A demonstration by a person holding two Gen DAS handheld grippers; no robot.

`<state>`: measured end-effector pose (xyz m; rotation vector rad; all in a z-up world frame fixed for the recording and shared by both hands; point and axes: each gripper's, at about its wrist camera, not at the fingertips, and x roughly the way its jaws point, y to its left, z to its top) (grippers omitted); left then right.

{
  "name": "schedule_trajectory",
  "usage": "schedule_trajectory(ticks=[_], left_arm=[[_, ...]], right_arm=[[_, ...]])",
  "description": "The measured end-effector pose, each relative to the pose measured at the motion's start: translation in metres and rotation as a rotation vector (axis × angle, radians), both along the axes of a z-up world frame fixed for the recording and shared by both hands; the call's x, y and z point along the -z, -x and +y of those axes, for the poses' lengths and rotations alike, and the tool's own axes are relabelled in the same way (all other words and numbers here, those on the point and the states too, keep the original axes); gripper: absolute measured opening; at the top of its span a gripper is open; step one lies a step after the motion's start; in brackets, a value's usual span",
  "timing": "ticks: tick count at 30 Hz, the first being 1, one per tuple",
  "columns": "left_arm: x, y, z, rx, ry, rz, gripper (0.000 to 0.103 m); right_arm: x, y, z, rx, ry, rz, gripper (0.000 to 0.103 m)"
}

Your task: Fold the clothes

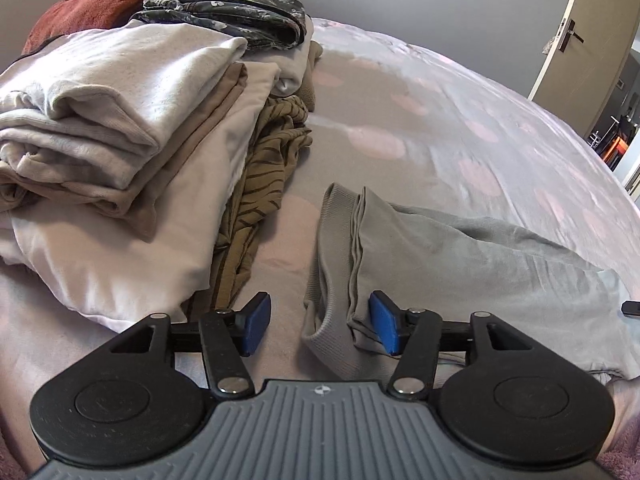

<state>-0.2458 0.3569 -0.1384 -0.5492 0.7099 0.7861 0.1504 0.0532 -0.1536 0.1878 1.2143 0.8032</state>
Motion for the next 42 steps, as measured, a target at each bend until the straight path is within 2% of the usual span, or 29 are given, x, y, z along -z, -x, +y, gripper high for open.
schedule_trajectory(ticks=[7, 21, 24, 26, 29, 36, 42], left_arm=[[0.012, -0.004, -0.003, 0.013, -0.009, 0.004, 0.055], [0.012, -0.005, -0.007, 0.008, -0.020, 0.016, 0.056], [0.012, -0.006, -0.007, 0.009, -0.020, 0.020, 0.056], [0.012, -0.006, -0.007, 0.009, -0.019, 0.022, 0.056], [0.012, -0.008, -0.007, 0.009, -0.019, 0.024, 0.056], [0.010, -0.008, -0.007, 0.013, -0.024, 0.027, 0.056], [-0.006, -0.007, -0.012, 0.012, -0.078, 0.057, 0.056]], right_arm=[[0.001, 0.005, 0.002, -0.014, 0.005, 0.006, 0.046], [0.000, 0.009, 0.003, -0.023, 0.018, -0.020, 0.045], [-0.001, 0.010, 0.004, -0.026, 0.028, -0.031, 0.041], [-0.001, 0.011, 0.005, -0.034, 0.034, -0.036, 0.024], [-0.002, 0.013, 0.006, -0.047, 0.025, -0.045, 0.013], [-0.009, 0.014, 0.005, -0.056, -0.008, -0.051, 0.010], [-0.032, 0.026, 0.012, -0.108, 0.009, -0.101, 0.009]])
